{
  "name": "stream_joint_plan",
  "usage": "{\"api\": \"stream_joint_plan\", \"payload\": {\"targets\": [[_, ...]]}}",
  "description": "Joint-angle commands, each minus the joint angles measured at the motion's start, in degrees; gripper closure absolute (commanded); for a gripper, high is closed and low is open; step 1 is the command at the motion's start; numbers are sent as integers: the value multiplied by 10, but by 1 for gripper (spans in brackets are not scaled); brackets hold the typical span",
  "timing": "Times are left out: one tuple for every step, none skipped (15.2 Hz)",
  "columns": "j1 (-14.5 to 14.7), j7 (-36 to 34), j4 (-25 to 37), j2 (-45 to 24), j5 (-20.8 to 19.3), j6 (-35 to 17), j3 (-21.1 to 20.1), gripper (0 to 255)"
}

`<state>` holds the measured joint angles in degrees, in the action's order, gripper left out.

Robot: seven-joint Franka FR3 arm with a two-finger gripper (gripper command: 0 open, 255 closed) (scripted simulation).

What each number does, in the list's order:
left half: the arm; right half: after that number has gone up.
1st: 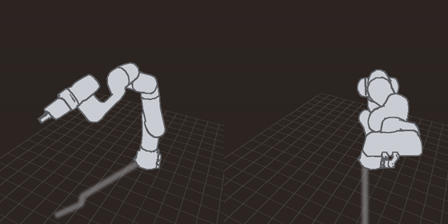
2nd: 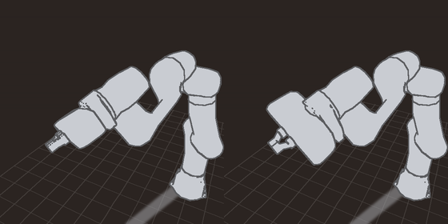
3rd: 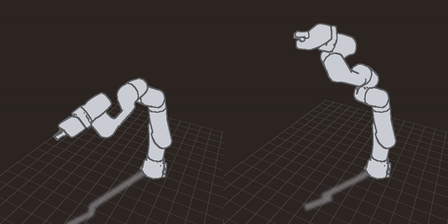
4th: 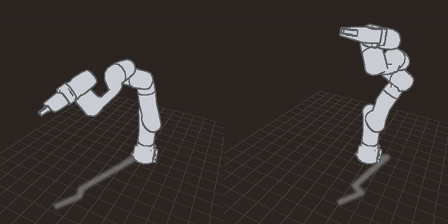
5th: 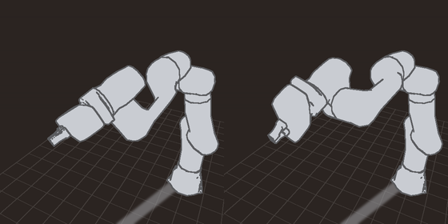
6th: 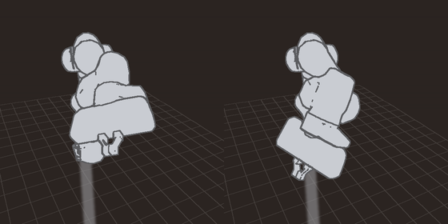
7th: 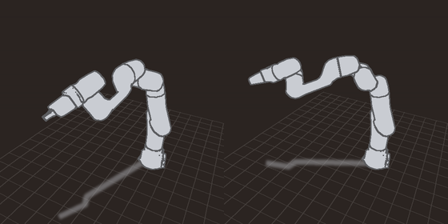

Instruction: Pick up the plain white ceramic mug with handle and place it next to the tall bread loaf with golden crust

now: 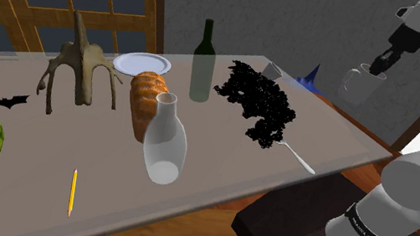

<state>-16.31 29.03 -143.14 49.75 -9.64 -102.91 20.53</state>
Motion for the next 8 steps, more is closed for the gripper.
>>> {"api": "stream_joint_plan", "payload": {"targets": [[2,-2,15,-1,3,14,-4,255],[3,-2,23,-2,5,21,-6,255],[4,-2,32,-3,6,28,-7,255],[4,-2,35,-4,7,31,-8,255],[9,-16,33,-7,14,27,-20,255],[15,-29,31,-10,22,23,-32,255],[21,-43,31,-14,30,18,-44,255],[26,-56,30,-19,38,14,-56,255]]}}
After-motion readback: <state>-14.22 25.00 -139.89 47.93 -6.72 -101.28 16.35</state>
